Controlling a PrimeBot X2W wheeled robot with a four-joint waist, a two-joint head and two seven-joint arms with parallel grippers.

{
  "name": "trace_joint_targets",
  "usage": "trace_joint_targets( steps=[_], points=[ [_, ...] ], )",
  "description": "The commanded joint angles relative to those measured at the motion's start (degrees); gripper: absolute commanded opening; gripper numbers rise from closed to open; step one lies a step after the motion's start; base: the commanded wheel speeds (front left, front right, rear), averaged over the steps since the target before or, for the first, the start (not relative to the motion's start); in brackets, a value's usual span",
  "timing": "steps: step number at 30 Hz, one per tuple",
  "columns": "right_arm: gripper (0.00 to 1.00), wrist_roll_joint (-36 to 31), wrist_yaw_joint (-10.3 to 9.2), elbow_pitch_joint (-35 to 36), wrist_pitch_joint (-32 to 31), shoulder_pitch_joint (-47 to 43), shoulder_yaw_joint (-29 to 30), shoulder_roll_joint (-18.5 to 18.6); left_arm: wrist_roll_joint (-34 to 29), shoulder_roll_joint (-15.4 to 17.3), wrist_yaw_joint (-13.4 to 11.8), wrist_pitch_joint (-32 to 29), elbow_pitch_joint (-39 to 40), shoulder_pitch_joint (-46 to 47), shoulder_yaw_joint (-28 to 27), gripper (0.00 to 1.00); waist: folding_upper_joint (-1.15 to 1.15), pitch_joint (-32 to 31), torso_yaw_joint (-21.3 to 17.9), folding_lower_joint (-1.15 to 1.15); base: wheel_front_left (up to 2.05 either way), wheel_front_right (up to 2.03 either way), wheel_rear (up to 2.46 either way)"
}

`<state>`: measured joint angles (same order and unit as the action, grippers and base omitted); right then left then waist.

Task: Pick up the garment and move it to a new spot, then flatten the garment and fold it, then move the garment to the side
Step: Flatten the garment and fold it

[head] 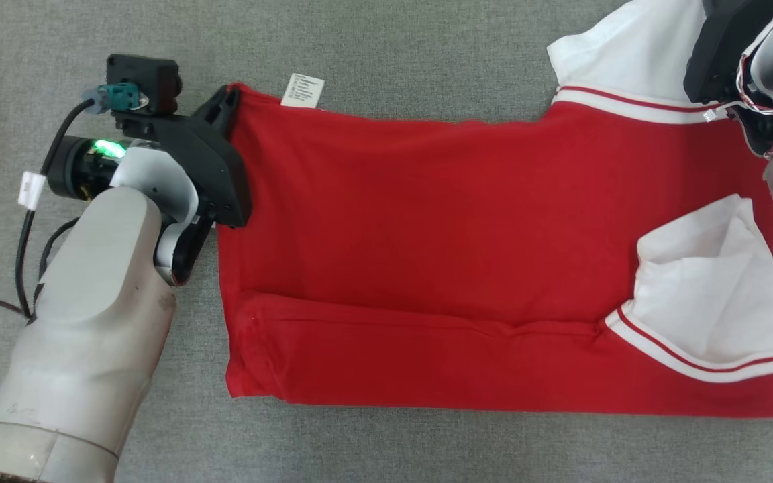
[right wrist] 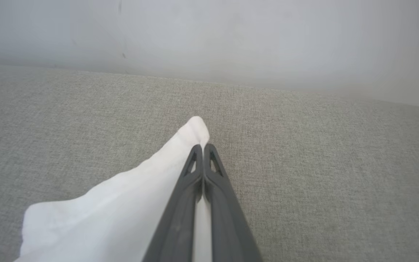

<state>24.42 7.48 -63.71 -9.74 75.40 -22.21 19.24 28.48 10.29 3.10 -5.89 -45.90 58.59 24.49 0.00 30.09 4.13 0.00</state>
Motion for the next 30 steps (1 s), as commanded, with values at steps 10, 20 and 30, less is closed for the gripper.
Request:
trace_joint_targets(
  steps=[10, 20, 30],
  points=[
    [0.0, 4.2, 0.0, 5.1, 7.5, -5.2, -3.5, -0.1, -0.3, -0.1, -1.5, 6.7, -1.9, -2.7, -0.2, 0.0, 0.0, -3.9, -0.9, 0.0, 0.0, 0.0, 0.0],
    [0.0, 12.1, 0.0, 23.3, 11.8, -22.3, -5.8, 8.1, 1.2, -0.7, -1.8, 15.4, 0.9, -11.2, -0.6, 0.0, 0.0, -11.0, -1.6, 0.0, 0.0, 0.0, 0.0],
    [0.0, 12.5, 0.0, 37.1, 10.3, -41.1, 2.5, 10.8, 3.9, -0.5, -3.6, 18.2, 6.2, -21.4, -2.4, 0.0, 0.0, -15.8, -2.3, 0.0, 0.0, 0.0, 0.0]
  ],
)
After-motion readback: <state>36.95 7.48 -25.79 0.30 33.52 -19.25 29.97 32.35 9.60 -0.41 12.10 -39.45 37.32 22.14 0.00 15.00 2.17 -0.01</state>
